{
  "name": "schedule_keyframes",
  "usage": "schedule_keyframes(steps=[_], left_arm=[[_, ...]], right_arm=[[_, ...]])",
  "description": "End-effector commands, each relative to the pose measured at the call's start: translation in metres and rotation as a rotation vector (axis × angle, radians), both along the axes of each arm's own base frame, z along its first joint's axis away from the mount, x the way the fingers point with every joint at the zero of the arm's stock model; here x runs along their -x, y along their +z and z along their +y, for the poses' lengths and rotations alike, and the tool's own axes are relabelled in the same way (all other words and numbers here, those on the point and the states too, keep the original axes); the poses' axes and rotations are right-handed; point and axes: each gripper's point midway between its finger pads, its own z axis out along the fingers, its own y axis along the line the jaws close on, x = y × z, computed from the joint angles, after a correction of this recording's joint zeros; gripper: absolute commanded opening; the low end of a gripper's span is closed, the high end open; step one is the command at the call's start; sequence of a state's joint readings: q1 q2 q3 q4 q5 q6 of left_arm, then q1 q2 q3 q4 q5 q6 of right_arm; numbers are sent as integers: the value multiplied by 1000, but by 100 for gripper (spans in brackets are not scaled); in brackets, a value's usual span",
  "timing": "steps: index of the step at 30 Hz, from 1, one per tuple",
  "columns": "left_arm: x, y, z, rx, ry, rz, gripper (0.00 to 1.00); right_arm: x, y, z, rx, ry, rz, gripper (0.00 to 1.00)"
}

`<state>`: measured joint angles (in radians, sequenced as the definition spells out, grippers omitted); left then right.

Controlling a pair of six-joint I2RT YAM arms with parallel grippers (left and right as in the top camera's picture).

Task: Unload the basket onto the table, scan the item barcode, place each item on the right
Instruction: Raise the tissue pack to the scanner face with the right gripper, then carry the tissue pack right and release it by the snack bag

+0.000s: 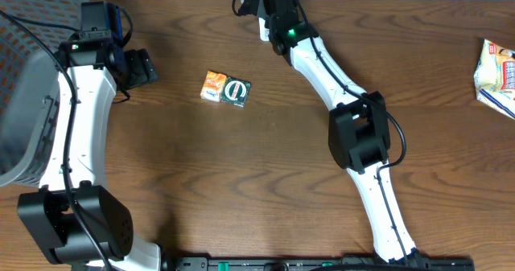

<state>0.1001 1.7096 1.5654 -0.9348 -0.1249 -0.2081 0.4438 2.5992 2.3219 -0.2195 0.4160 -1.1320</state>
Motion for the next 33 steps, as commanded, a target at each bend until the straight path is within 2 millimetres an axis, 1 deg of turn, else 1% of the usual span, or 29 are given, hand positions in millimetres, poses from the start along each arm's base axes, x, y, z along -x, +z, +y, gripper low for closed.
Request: schedule_keyframes(steps=[1, 7, 11, 14, 16, 18, 20, 21, 23, 25, 27, 30, 31, 33], left_arm=[[1, -6, 0, 1, -7, 18, 97], [1, -6, 0, 1, -7, 18, 98], [1, -6, 0, 1, -7, 18, 98], [1, -6, 0, 1, -7, 18, 97], [1, -6, 0, 1, -7, 18, 98], [1, -6, 0, 1, -7, 18, 98], [1, -6, 0, 1, -7, 18, 98], [1, -6, 0, 1, -7, 18, 98], [1, -6, 0, 1, -7, 18, 97], [1, -6, 1, 1, -6, 18, 98], [1, -6, 0, 1, -7, 18, 97], [1, -6, 0, 1, -7, 18, 98], [1, -6, 0, 1, -7, 18, 98], [1, -6, 0, 1, -7, 18, 98]], right_arm=[[3, 3, 13, -14, 15, -11, 1], [8, 5, 28, -17, 37, -18, 1], [7, 8, 29, -18, 31, -31, 1], [5, 15, 19, -8, -5, -45, 1], [3, 25, 8, -8, -38, -62, 1], [1, 37, -2, -67, -79, -81, 1], [-1, 53, -12, -163, -131, -102, 1], [-2, 61, -20, -198, -156, -112, 1], [-2, 74, -36, -214, -189, -121, 1], [-3, 87, -61, -234, -253, -133, 1], [-2, 93, -84, -279, -320, -133, 1], [2, 93, -129, -361, -446, -104, 1], [4, 89, -143, -379, -486, -90, 2], [10, 79, -182, -420, -592, -52, 3]])
